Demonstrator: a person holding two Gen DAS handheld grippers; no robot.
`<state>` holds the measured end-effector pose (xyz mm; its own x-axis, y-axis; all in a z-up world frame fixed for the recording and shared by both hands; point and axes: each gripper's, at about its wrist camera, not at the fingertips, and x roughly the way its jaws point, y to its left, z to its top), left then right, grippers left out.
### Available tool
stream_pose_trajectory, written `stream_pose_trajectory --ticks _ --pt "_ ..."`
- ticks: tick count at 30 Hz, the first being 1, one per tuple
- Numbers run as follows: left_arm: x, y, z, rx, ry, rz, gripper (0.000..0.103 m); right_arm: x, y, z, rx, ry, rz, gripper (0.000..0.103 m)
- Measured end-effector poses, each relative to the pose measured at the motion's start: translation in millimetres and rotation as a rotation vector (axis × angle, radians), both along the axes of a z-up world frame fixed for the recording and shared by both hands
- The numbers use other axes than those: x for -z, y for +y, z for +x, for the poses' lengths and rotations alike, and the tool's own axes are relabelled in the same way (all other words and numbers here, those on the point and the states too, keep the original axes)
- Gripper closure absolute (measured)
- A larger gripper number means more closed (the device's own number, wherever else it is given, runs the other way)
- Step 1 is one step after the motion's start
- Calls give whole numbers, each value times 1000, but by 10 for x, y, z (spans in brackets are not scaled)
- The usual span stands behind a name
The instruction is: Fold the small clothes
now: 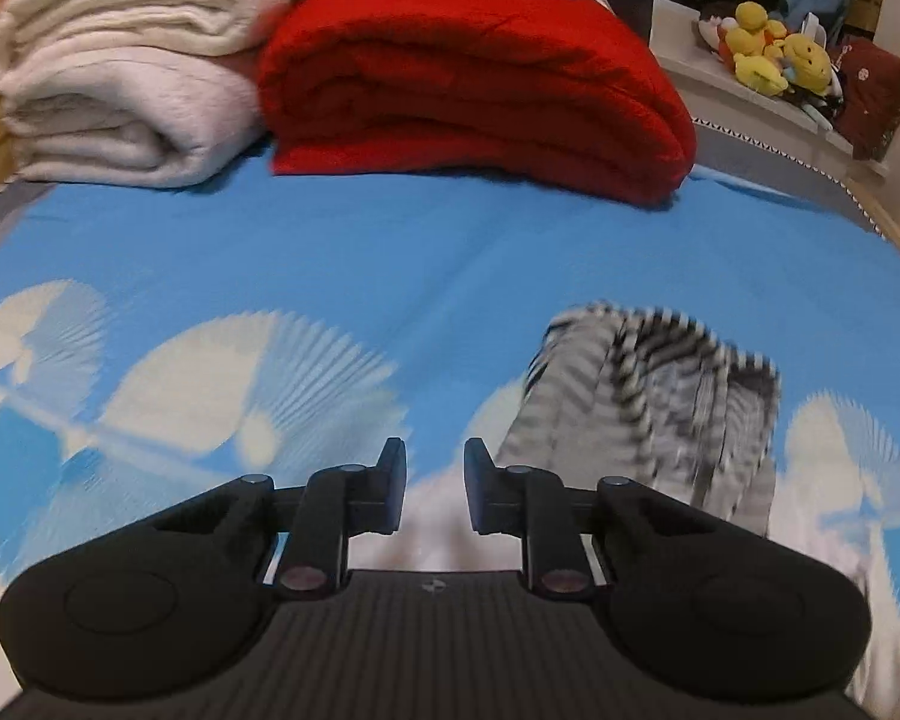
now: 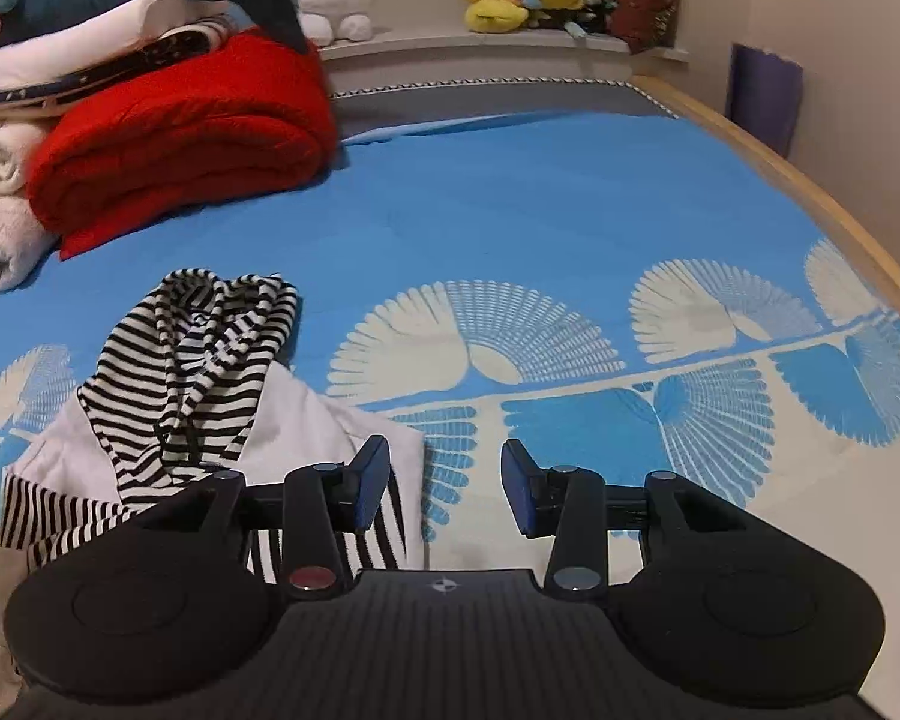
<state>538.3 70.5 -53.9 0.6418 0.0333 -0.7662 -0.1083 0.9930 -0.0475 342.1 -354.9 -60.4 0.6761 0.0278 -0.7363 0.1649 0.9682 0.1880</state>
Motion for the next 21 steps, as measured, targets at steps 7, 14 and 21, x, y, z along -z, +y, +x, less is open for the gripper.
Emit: stream_pose_trajectory --ticks 7,14,21 --pt "331 -327 1262 34 74 -145 78 64 -57 18 0 12 30 80" --pt "746 -583 1942 -55 153 -227 42 131 -59 108 12 30 41 79" --pt "1025 -708 2106 -39 238 -136 91 181 -56 172 4 47 38 79"
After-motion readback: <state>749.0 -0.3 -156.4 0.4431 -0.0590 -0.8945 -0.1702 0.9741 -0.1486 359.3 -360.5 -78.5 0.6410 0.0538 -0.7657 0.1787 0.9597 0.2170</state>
